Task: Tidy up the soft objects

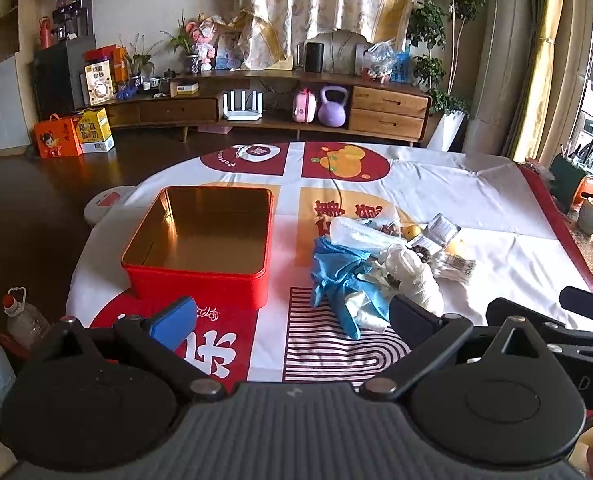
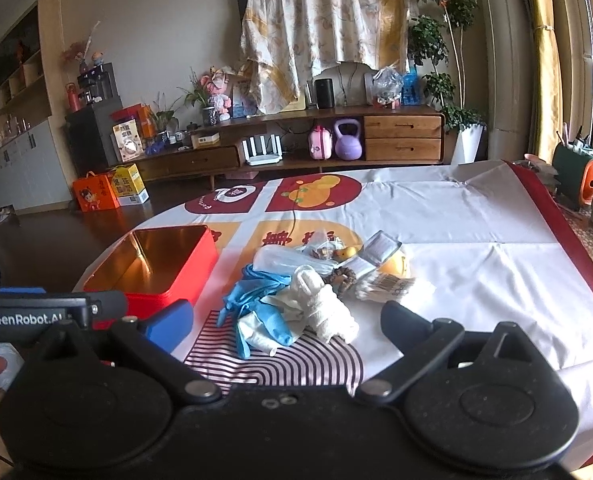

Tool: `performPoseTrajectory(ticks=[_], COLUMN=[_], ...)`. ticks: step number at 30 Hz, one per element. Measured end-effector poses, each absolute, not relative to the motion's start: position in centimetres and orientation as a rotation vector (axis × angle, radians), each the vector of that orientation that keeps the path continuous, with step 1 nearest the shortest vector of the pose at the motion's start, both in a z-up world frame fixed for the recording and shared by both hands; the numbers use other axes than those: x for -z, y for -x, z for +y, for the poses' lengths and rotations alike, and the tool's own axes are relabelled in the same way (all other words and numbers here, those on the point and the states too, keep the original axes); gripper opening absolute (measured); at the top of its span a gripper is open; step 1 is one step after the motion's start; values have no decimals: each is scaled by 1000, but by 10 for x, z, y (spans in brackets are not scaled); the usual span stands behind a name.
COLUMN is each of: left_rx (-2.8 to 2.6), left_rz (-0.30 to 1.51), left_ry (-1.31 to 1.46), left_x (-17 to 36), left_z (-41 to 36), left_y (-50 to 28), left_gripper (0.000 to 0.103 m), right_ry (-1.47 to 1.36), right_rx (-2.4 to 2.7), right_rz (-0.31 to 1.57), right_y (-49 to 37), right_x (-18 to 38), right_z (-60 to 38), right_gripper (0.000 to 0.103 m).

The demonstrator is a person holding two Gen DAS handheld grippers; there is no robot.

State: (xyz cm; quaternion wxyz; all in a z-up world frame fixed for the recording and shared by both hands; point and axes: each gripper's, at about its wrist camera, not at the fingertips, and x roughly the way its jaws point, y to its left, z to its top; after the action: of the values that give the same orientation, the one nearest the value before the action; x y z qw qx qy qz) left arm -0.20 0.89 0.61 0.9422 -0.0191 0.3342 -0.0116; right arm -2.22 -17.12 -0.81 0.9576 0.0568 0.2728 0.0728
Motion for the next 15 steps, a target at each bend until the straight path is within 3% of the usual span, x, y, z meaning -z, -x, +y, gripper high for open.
performPoseTrajectory(ticks=[15], left_rx=[25], left_rz=[672], left_ry=[49], left_x=[-5], left_z=[8], left_y=[-2], left_gripper=[103], right_ry=[-119], right_rx=[-145], right_rz=[547], right_y=[21], right_x=[8], right_z=[-180], right_gripper=[98])
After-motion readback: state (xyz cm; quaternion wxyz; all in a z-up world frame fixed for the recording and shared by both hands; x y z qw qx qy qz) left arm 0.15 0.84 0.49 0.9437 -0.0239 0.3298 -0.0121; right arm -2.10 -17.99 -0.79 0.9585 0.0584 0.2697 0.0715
